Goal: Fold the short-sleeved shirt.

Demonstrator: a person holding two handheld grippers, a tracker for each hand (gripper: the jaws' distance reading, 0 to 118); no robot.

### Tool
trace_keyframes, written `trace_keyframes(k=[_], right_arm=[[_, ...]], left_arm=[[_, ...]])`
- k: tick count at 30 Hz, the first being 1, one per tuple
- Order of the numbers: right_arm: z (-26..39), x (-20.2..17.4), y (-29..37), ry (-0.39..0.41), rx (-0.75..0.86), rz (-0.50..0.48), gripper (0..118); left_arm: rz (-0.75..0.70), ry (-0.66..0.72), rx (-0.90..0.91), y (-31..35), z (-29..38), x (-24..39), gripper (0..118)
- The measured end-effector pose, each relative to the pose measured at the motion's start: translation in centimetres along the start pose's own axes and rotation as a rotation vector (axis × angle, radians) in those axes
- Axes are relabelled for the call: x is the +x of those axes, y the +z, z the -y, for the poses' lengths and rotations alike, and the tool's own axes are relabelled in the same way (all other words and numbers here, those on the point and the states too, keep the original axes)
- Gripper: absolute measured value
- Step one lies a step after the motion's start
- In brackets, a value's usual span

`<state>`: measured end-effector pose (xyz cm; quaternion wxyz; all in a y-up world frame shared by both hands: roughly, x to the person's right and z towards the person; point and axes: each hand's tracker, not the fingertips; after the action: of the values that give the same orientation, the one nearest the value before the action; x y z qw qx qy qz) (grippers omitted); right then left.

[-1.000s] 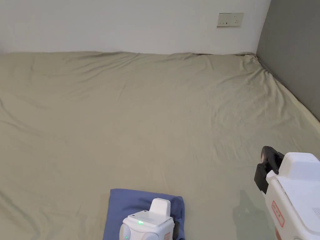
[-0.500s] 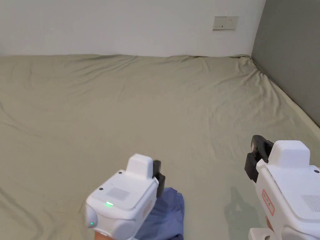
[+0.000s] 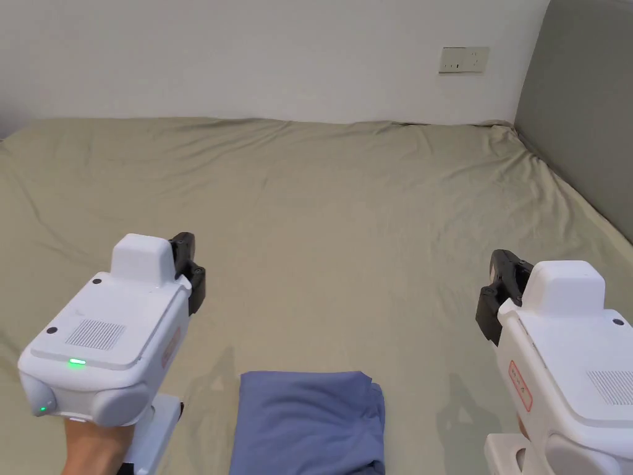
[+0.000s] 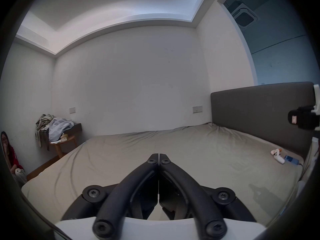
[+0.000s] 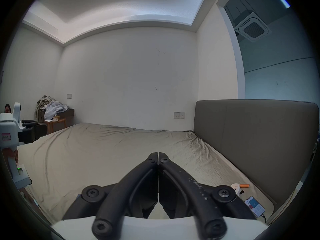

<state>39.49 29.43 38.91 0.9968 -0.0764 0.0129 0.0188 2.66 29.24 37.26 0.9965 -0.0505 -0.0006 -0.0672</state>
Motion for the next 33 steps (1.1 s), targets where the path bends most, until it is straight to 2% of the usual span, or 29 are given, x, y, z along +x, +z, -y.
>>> trace_keyframes(k=[10,15,25,29,33], right_arm=[[-1.2,-1.8,0.8,0.046,0.027,-0.014,3],[1.1,-3.3,-0.7,0.034,-0.037,-0.065,3],[13.4,-9.6,-5.7,0.116,-0.411,-0.191,3],[18.6,-11.1,-7.0,0.104,-0.567,-0.217,3],[22.3,-11.6,-7.6,0.070,-0.690,-0.201,2]], left_arm=[[-0.044,0.088,-0.025,0.4,1.3,-2.0,0],[-0.046,0.101,-0.033,0.5,1.6,-2.3,0],[-0.048,0.113,-0.068,0.2,2.8,-3.1,0],[-0.033,0.119,-0.104,0.0,3.6,-3.1,0],[0.000,0.151,-0.176,-0.5,5.0,-2.7,0]])
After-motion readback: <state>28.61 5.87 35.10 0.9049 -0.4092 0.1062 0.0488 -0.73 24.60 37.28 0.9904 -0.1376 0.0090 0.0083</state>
